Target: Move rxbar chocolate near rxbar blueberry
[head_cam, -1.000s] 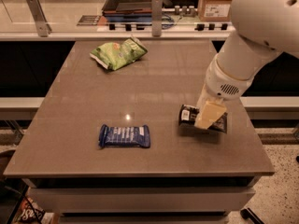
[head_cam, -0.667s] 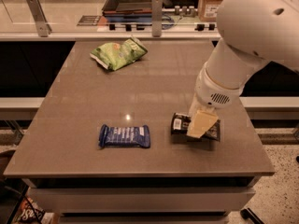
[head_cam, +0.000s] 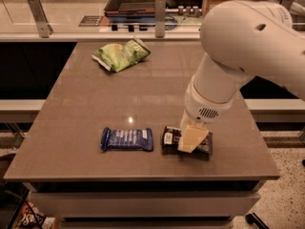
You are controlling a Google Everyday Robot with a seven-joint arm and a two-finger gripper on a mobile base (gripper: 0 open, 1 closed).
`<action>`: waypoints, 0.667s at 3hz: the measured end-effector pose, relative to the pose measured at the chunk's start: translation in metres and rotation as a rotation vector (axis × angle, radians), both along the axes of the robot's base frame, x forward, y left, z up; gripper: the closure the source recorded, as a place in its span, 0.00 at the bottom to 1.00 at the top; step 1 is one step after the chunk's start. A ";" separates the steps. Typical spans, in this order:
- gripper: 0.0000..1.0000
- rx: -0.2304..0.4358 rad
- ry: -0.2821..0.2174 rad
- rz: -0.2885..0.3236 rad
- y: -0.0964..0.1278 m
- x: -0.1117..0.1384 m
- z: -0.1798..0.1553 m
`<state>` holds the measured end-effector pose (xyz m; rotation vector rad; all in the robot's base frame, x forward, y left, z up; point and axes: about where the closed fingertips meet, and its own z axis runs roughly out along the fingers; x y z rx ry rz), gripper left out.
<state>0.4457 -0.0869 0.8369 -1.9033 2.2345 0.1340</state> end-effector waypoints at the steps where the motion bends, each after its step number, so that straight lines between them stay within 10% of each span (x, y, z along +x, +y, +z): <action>1: 1.00 0.007 0.003 -0.006 0.006 0.002 -0.012; 2: 0.83 0.007 0.001 -0.005 0.006 0.001 -0.011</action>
Offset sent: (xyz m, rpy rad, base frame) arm 0.0015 0.0054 -0.0111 0.0068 0.0030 -0.0052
